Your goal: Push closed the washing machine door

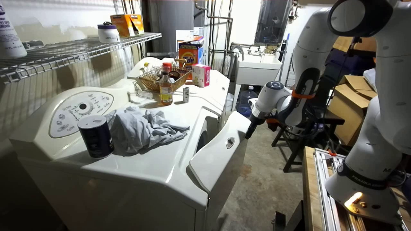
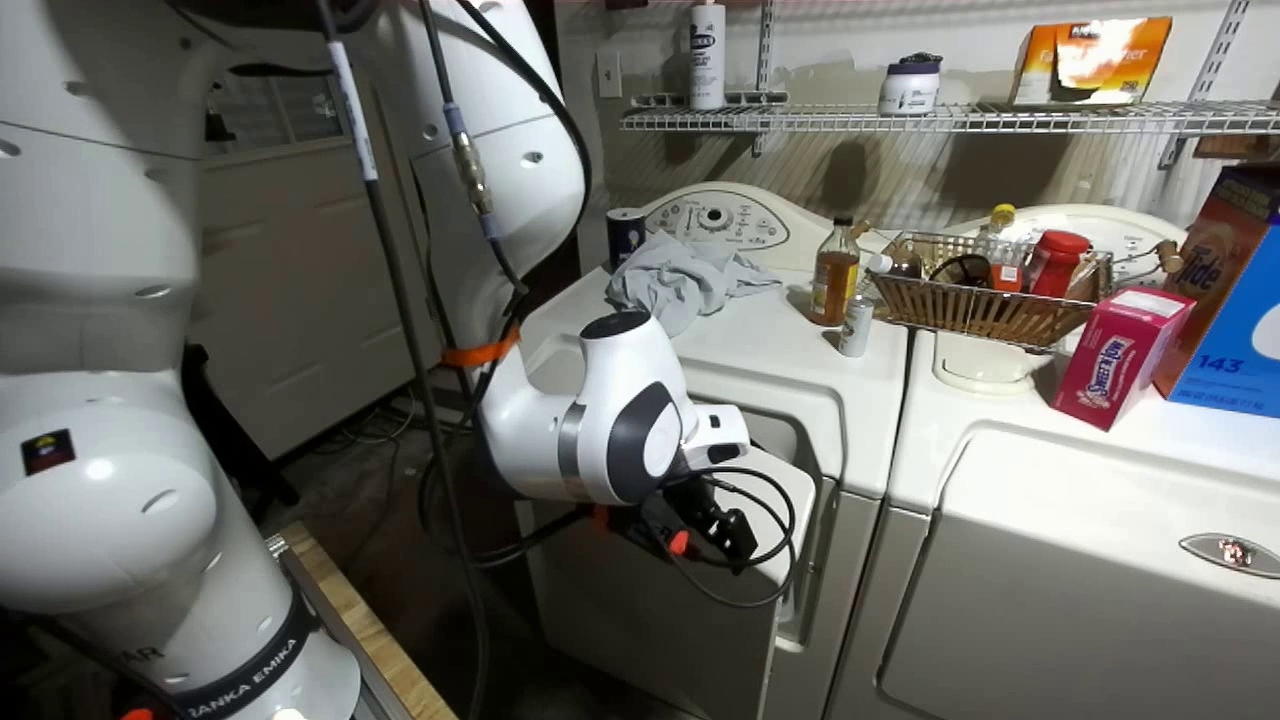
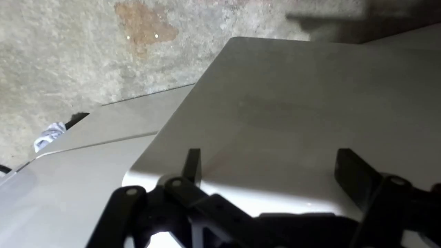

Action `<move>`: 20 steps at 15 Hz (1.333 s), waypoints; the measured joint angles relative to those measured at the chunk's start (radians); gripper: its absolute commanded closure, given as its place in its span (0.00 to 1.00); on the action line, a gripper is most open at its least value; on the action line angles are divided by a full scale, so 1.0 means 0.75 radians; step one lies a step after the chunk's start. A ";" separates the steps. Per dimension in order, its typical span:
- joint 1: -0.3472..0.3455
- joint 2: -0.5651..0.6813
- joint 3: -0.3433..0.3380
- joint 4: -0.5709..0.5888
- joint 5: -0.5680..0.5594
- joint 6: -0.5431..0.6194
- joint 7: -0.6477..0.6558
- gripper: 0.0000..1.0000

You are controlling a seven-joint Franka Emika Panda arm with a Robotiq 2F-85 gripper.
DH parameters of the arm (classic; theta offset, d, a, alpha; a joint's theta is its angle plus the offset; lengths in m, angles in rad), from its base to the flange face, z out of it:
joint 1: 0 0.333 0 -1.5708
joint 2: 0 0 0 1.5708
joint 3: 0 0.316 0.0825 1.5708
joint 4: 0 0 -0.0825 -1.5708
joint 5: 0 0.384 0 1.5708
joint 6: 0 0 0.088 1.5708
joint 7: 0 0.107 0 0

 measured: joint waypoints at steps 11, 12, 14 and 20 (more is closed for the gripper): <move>0.103 0.155 -0.100 0.081 0.004 0.256 -0.038 0.00; 0.102 0.156 -0.099 0.079 0.004 0.256 -0.038 0.00; 0.039 0.155 -0.023 0.071 0.046 0.256 -0.075 0.00; -0.327 0.247 0.299 0.155 -0.003 0.415 -0.106 0.00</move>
